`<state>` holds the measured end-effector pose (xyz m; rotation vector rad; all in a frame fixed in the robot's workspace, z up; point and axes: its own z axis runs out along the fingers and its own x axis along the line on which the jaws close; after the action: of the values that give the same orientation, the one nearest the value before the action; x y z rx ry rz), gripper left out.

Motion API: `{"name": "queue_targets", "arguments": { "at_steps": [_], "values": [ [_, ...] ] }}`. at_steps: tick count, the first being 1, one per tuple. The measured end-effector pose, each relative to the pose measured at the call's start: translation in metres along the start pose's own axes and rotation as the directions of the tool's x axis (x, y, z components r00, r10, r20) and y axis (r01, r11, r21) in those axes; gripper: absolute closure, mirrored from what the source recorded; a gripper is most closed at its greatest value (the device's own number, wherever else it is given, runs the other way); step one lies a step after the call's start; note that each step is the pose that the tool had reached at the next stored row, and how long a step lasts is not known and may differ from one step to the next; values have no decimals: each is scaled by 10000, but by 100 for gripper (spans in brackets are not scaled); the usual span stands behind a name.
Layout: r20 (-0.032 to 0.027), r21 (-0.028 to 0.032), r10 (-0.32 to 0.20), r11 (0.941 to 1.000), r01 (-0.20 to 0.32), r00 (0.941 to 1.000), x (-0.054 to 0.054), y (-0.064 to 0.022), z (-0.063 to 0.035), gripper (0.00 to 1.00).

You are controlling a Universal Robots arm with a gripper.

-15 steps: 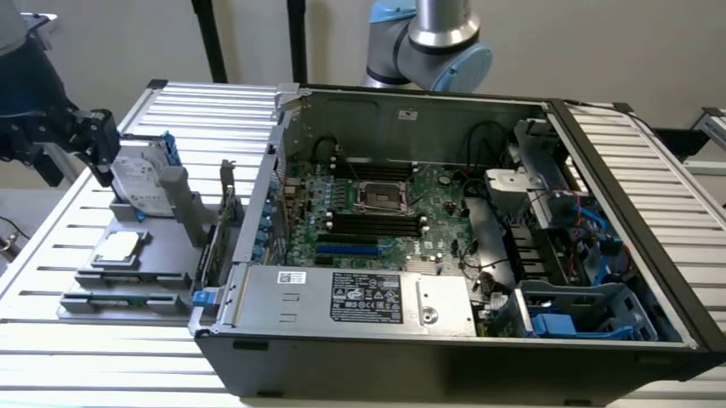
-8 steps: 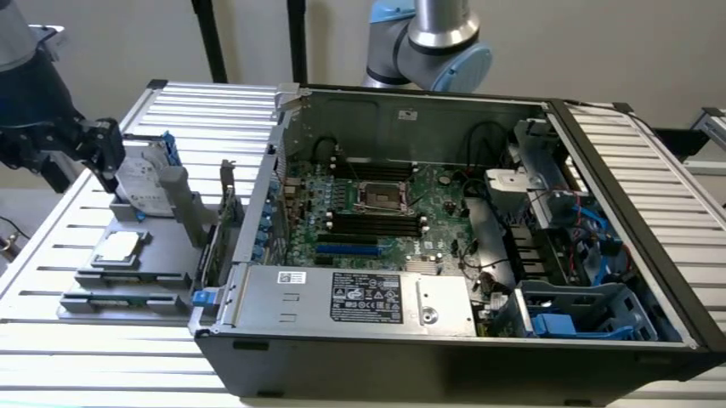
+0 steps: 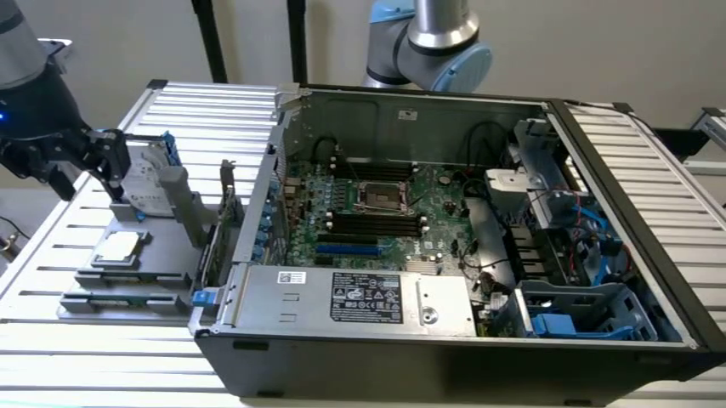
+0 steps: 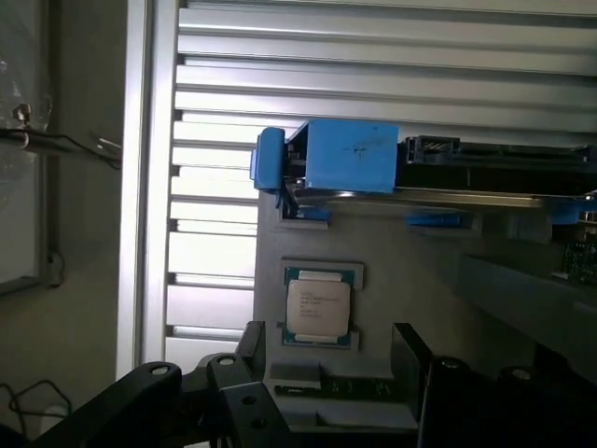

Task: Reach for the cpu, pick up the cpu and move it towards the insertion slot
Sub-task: 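Pick up the cpu and move it towards the insertion slot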

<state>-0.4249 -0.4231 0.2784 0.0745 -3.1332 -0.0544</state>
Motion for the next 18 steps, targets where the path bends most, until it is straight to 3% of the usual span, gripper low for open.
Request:
{"name": "queue_targets", "arguments": {
  "at_steps": [5,13,18],
  "values": [
    [0,0,-4,10000,4,10000,-24,-21,90,35],
    [1,-1,-5,10000,5,10000,-29,-158,230,35],
    [-1,1,-16,10000,16,10000,-28,-181,320,35]
  ]
}}
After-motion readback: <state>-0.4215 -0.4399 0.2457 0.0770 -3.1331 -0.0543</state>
